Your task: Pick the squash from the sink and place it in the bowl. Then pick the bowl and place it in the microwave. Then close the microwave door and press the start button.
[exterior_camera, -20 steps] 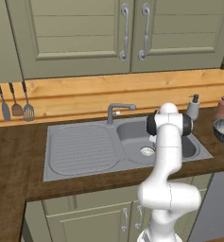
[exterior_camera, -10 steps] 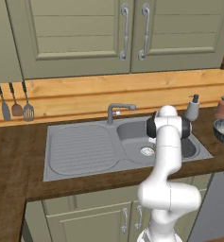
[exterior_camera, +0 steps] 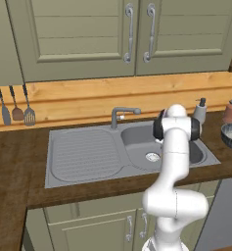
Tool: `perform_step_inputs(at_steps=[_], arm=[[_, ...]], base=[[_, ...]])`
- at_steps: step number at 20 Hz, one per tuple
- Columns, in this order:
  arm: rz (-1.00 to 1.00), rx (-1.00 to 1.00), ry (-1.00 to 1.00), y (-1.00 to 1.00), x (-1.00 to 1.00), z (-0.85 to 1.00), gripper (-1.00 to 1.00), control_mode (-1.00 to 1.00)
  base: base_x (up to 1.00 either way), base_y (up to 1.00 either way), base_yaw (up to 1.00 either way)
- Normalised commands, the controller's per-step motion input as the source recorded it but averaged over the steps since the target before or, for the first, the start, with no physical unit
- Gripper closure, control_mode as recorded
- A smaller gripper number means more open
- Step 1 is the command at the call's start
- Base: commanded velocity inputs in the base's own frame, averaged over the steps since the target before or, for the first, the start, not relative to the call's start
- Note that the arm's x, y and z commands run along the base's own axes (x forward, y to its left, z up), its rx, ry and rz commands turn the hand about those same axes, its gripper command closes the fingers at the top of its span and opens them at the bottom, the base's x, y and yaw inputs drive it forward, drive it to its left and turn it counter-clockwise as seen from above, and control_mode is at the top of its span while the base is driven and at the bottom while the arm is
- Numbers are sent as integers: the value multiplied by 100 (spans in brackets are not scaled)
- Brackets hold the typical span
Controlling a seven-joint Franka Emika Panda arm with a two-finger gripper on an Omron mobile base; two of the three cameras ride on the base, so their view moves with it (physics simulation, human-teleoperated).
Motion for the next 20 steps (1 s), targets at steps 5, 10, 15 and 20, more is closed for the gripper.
perform_step_inputs(at_steps=[5,10,15,20], arm=[[0,0,-12,19,-40,73,100,-100],[1,-1,-11,23,-48,79,100,-100],[0,-10,-10,56,-55,62,100,-100],[0,-11,-5,19,-61,79,100,-100]], base=[[0,0,0],[0,0,0],[0,0,0],[0,0,0]])
